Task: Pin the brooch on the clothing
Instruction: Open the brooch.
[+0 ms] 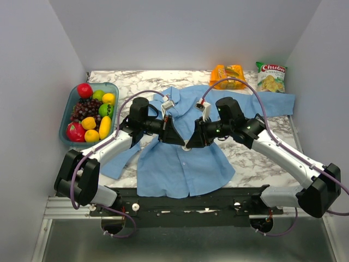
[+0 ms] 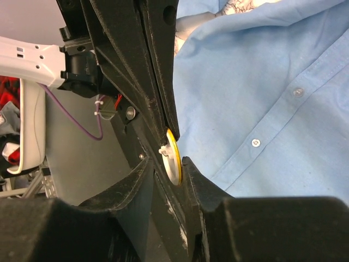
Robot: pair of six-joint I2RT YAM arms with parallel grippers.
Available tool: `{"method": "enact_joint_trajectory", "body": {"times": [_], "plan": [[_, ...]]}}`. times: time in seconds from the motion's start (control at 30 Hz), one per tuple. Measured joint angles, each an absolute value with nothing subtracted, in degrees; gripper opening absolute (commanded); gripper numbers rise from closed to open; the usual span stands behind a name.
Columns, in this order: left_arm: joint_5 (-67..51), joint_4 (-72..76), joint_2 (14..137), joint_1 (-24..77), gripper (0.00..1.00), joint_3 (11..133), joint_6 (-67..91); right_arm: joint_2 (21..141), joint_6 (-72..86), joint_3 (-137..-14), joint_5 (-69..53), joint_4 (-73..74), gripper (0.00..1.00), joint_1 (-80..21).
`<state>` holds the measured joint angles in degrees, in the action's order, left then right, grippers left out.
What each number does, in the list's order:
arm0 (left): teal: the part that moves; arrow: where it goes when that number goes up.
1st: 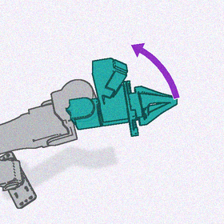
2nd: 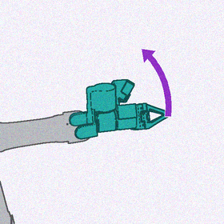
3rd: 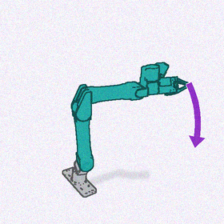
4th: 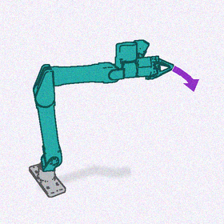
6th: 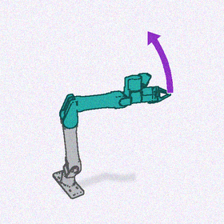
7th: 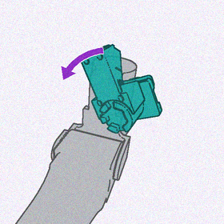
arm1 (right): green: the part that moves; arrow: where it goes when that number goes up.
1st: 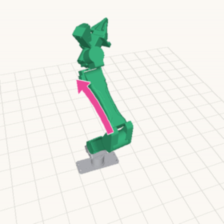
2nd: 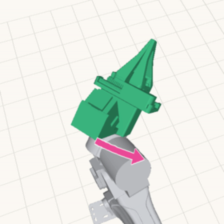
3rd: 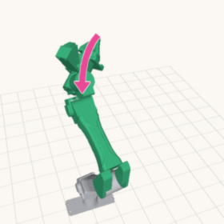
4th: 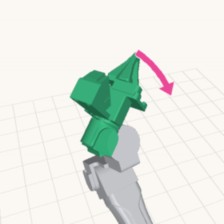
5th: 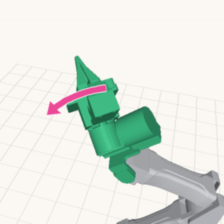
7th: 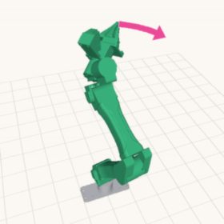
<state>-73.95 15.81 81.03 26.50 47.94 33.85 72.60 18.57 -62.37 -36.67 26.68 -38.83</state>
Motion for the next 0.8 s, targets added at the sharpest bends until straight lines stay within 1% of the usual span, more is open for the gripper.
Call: {"method": "enact_joint_trajectory", "body": {"times": [0.3,0.53,0.63,0.8], "plan": [[-74.17,16.67,81.01,26.72,0.00,47.66,34.35,73.49,19.40,-62.37,-36.23,25.74,0.30,-39.44],[-74.24,16.71,80.99,26.74,0.00,47.40,34.52,74.00,19.55,-62.37,-35.53,25.52,0.18,-39.83],[-74.26,16.75,80.99,26.72,0.00,47.37,34.52,74.00,19.57,-62.37,-35.20,25.58,0.15,-39.92],[-74.22,17.10,80.99,26.70,0.00,47.09,34.54,74.02,19.57,-62.37,-34.09,25.76,0.15,-40.32]]}}
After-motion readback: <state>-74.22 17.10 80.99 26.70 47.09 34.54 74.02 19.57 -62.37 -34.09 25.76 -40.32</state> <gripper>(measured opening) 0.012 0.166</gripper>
